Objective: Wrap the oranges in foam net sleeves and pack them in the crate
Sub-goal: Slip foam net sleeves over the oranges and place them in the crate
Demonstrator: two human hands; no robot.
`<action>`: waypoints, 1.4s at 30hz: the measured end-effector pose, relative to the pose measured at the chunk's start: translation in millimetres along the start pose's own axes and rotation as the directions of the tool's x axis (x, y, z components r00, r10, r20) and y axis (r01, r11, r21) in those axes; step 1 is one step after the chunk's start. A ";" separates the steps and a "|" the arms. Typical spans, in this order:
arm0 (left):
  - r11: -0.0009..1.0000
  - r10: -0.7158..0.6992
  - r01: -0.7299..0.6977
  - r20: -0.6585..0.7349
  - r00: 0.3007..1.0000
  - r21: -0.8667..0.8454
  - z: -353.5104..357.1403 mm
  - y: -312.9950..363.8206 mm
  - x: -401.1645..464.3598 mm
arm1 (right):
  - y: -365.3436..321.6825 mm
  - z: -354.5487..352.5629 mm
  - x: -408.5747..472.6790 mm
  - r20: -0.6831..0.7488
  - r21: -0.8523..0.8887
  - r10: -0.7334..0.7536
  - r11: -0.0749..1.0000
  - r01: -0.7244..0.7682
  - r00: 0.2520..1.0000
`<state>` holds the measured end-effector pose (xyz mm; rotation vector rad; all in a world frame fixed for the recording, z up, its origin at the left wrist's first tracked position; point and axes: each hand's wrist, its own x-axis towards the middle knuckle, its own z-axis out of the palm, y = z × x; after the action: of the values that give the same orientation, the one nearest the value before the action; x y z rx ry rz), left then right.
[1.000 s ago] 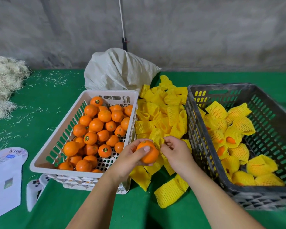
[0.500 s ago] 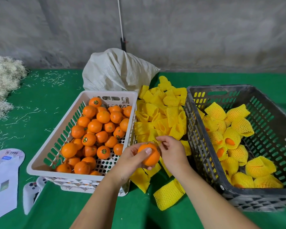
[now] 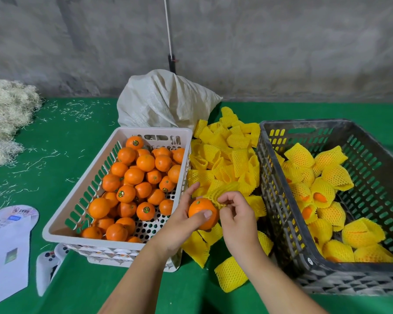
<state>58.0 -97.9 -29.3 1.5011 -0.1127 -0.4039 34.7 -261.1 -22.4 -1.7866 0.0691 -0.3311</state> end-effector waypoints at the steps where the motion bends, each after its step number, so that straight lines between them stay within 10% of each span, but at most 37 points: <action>1: 1.000 -0.002 0.002 0.021 1.000 -0.015 -1.3 0.0 -0.7 | -2.2 1.1 -1.7 0.002 -0.009 -0.021 1.000 0.021 1.000; 10: 0.994 0.083 -0.094 -0.157 0.984 -0.063 7.2 0.6 -1.6 | -20.2 3.1 -8.9 0.074 -0.001 -0.108 0.994 0.109 0.991; 15: 0.948 0.003 0.001 0.010 1.000 -0.319 -4.0 2.4 1.4 | -14.7 7.9 -11.2 0.137 -0.066 -0.014 0.998 0.023 0.991; 22: 0.993 0.053 -0.054 -0.012 0.999 -0.102 -5.4 -3.2 1.3 | -10.0 -9.8 8.1 0.088 -0.132 -0.079 0.987 0.090 0.993; 30: 0.984 0.143 -0.159 -0.179 0.973 -0.083 -2.5 -5.1 5.0 | -33.4 -1.5 -2.4 0.168 -0.320 -0.499 0.788 0.526 0.850; 36: 0.975 0.118 -0.151 -0.192 0.974 -0.166 -1.6 -4.9 4.3 | -21.3 -0.1 -5.1 0.144 -0.204 -0.194 0.954 0.221 0.970; 42: 0.995 0.099 -0.099 -0.028 0.995 -0.019 -8.8 -8.8 1.4 | -20.6 -7.9 3.9 0.143 -0.114 -0.212 0.967 0.229 0.967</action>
<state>60.4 -90.2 -38.9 1.4736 -0.1605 -0.3043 33.7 -264.4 -0.2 -1.9458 -0.2065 -0.3757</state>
